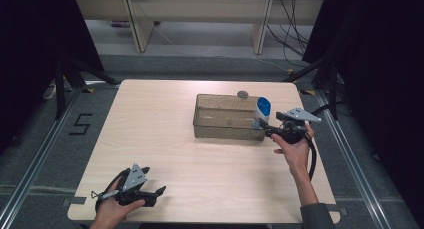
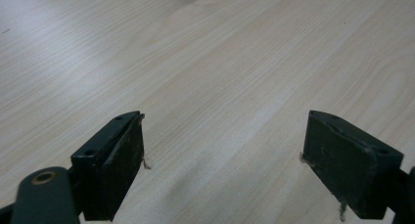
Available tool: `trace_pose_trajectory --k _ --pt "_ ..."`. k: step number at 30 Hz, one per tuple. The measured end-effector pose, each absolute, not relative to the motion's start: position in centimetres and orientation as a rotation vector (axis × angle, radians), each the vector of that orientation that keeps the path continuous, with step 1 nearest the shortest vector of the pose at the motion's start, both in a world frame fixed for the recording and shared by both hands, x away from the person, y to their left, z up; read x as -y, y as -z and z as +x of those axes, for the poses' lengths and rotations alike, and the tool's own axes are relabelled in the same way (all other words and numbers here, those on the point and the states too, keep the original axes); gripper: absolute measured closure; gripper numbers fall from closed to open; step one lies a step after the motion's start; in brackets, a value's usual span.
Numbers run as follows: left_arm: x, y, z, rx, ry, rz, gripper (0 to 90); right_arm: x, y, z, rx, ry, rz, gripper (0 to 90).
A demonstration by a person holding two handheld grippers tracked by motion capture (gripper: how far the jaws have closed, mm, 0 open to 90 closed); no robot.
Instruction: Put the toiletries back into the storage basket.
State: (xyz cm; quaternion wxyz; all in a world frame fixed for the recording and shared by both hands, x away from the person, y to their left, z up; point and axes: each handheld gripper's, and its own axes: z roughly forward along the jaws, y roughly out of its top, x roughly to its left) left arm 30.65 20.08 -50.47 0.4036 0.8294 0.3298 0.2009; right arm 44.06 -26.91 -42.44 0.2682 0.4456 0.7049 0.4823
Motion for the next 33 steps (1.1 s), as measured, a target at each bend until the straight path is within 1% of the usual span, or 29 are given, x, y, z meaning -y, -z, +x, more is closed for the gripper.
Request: trace_pose_trajectory --k 10,12,18,20,21,23,24,30,31,33 --pt "-20.1 50.4 30.6 -0.836 -0.512 2.095 15.1 26.5 42.5 43.0 -1.911 -1.321 1.232 25.6" --pt "-20.1 50.4 30.6 -0.835 -0.512 2.095 15.1 26.5 42.3 42.8 -1.911 -1.315 1.189 24.2" --pt "-20.1 50.4 30.6 -0.838 -0.519 2.088 15.1 26.1 42.4 42.4 -1.917 -1.296 1.208 17.5" --pt "-20.0 50.5 30.6 -0.838 -0.518 2.082 15.1 25.8 42.5 42.1 -1.918 -1.306 1.253 17.3" --pt "-20.1 50.5 30.7 -0.834 -0.532 2.097 15.1 25.9 42.6 42.2 -1.930 -1.304 1.210 17.3" --pt "-20.1 50.4 30.7 -0.833 -0.522 2.097 15.1 25.6 42.7 41.9 -1.931 -1.308 1.249 17.8" --pt "-20.0 50.4 30.6 -0.834 -0.508 2.085 15.1 25.7 42.8 42.0 -1.942 -1.297 1.218 18.2" --pt "-20.2 50.4 30.7 -0.828 -0.519 2.102 15.1 25.6 43.1 41.6 -1.960 -1.269 1.178 18.9" --pt "-20.2 50.4 30.7 -0.828 -0.519 2.102 15.1 25.4 43.1 41.3 -1.968 -1.305 1.237 18.9" --pt "-20.2 50.4 30.7 -0.827 -0.523 2.107 15.1 25.6 43.1 41.3 -1.970 -1.291 1.196 19.0"
